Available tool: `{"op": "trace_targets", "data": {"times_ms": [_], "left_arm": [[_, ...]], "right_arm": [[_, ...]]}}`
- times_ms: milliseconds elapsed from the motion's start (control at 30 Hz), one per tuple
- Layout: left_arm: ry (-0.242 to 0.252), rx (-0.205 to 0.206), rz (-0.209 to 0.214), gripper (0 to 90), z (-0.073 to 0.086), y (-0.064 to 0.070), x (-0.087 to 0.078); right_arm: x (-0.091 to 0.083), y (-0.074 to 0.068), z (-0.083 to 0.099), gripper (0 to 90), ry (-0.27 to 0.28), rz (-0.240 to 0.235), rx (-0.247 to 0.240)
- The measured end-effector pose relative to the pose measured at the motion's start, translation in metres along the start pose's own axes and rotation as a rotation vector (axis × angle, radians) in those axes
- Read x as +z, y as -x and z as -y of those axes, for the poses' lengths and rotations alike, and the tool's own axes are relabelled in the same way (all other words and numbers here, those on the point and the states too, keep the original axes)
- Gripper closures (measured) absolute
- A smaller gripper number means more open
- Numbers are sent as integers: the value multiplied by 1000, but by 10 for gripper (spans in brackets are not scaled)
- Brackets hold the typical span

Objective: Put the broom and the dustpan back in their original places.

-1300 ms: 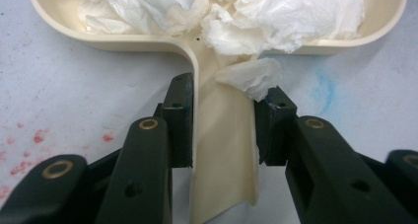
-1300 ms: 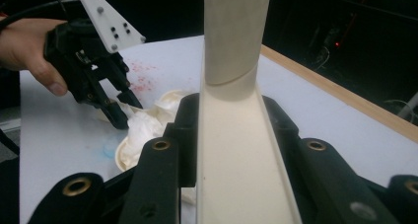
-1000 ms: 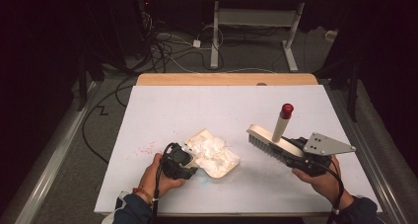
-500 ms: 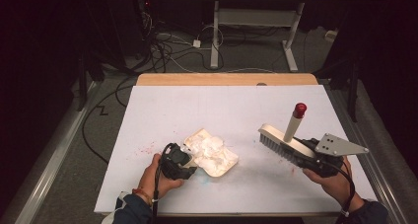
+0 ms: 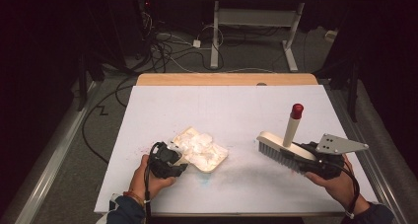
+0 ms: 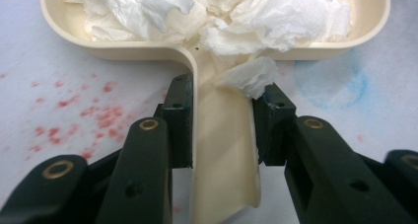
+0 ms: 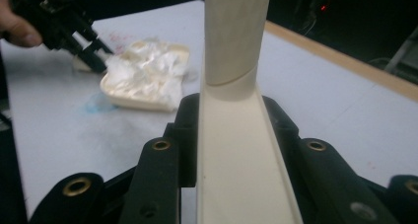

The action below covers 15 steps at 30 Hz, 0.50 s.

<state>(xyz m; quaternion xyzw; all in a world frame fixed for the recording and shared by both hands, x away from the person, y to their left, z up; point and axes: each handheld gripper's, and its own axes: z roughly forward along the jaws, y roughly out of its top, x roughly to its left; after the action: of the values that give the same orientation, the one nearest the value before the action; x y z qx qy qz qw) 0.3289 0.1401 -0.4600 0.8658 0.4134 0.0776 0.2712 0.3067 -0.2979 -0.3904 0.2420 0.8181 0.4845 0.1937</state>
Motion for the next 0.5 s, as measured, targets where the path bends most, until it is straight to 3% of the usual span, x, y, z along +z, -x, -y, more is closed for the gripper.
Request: {"op": "trace_targets", "data": {"times_ms": [167,500], "left_arm": [[15,-53,-33,629,5,-8,-2],[42,-138,-88,629,15,-23,-6]], "right_arm": [[-2,-3,2,679,-55,-43,12],[15,6,13,679,-181,-147,131]]}}
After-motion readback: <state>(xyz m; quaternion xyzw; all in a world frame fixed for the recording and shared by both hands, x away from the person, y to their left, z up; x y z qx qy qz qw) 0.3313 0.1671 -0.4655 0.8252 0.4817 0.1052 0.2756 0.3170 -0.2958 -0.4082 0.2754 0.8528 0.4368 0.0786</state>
